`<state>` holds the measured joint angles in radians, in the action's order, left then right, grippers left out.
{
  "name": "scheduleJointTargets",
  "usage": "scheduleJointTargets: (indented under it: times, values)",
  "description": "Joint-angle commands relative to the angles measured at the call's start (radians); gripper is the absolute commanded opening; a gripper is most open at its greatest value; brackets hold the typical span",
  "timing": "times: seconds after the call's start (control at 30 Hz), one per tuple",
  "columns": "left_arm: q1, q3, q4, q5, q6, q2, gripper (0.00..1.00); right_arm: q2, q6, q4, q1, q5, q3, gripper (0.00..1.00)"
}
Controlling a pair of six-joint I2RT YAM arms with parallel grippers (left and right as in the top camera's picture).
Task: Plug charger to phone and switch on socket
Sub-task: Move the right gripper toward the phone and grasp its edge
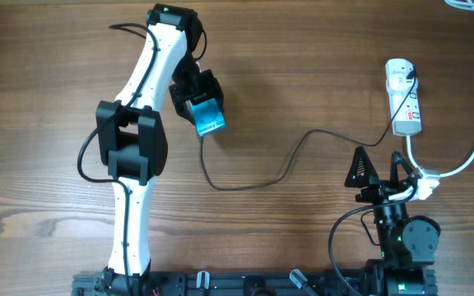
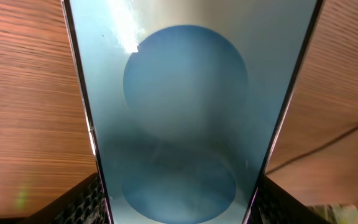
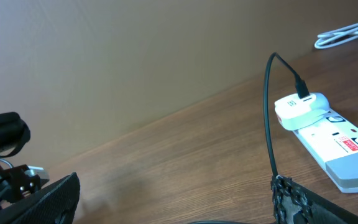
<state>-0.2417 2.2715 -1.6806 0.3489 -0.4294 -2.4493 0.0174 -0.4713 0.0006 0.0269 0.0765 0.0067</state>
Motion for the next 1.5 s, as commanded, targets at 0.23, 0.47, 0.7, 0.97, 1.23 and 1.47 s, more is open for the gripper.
scheduleJointTargets:
  times: [0.23, 0.47, 0.7, 0.97, 1.23, 1.47]
  values:
    - [0.005, 0.026, -0.005, 0.291, 0.082, 0.041, 0.04, -0.013, -0.002, 0.003, -0.008, -0.032, -0.002, 1.0]
    - [0.005, 0.026, -0.006, 0.357, 0.082, 0.041, 0.04, -0.013, -0.178, 0.002, -0.008, 0.006, -0.002, 1.0]
    - [0.0, 0.002, -0.006, 0.354, 0.059, 0.062, 0.04, -0.005, -0.365, 0.018, -0.008, 0.174, -0.002, 1.0]
    - [-0.002, -0.149, -0.006, 0.27, 0.068, 0.179, 0.04, 0.051, -0.355, 0.032, -0.008, 0.38, -0.002, 1.0]
    - [-0.011, -0.225, -0.006, 0.231, 0.079, 0.27, 0.04, 0.069, -0.529, 0.034, -0.008, 0.52, -0.002, 1.0]
    - [-0.035, -0.239, -0.005, 0.207, 0.044, 0.271, 0.04, 0.069, -0.55, 0.037, -0.008, 0.645, -0.002, 1.0]
